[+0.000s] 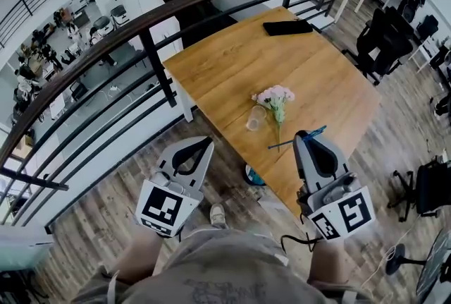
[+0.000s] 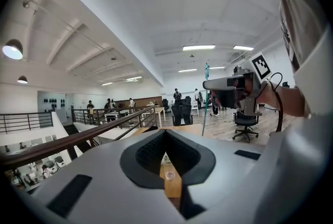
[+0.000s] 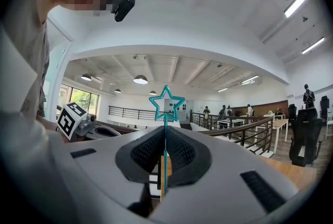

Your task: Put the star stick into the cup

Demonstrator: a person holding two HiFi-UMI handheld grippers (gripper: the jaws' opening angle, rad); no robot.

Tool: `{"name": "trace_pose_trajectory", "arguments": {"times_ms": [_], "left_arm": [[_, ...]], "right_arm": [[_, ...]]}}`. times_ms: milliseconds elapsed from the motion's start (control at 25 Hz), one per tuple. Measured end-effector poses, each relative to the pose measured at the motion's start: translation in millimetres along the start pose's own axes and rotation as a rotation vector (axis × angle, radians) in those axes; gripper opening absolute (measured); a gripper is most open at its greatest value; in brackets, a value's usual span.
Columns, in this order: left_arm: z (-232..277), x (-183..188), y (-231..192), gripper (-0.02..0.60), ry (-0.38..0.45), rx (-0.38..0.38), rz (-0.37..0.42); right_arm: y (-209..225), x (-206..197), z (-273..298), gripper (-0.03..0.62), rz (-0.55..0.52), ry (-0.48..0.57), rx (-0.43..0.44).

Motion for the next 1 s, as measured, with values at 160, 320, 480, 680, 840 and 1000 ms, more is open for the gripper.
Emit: {"name": "trace_pose_trajectory", "arguments": {"times_ms": [160,320,480,680,840,1000], "left_arm": [[8.2,0.4,-3.5,0.015,0.008,0.009,-0.026],[17.5,2.1,-8.1,0.015,-0.001,0.025,-0.033],[26.3,4.8,-8.6,0.015,-0.011,0.039,-0.030],[36.9,9.0,-16.2,0.015,-0.014,0.065,-0.025],[49.5,16.7,-25.3,0.016,-0.012,0.058,0.003],[65.3,26.0,-38.2,0.015,-0.008,0.049,0.023]], "right_arm": [[7.3,-3.8,10.1,0.034,0.002,-0.011,0.003],[18.8,-7.5,22.7,0.034,0.002,-0.024,0.023],[30.0,-9.9,34.9,0.034,0.015,-0.031,0.046],[40.3,-3.9,53.0,0.034,0.001,-0.010,0.063],[46.9,3.5,70.6,0.034,0.005,0.022,0.082],[52.4,7.2,94.3,0.034,-0.012,0.042,0.097]]}}
Point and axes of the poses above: the fingertips, and each gripper's own axes: z forward along the fingers, y to its right, x out of its top, the point moved 6 cm from there along -z, backward along the fingers, and after that the axes turned 14 degrees about -x, right-handed, at the moved point
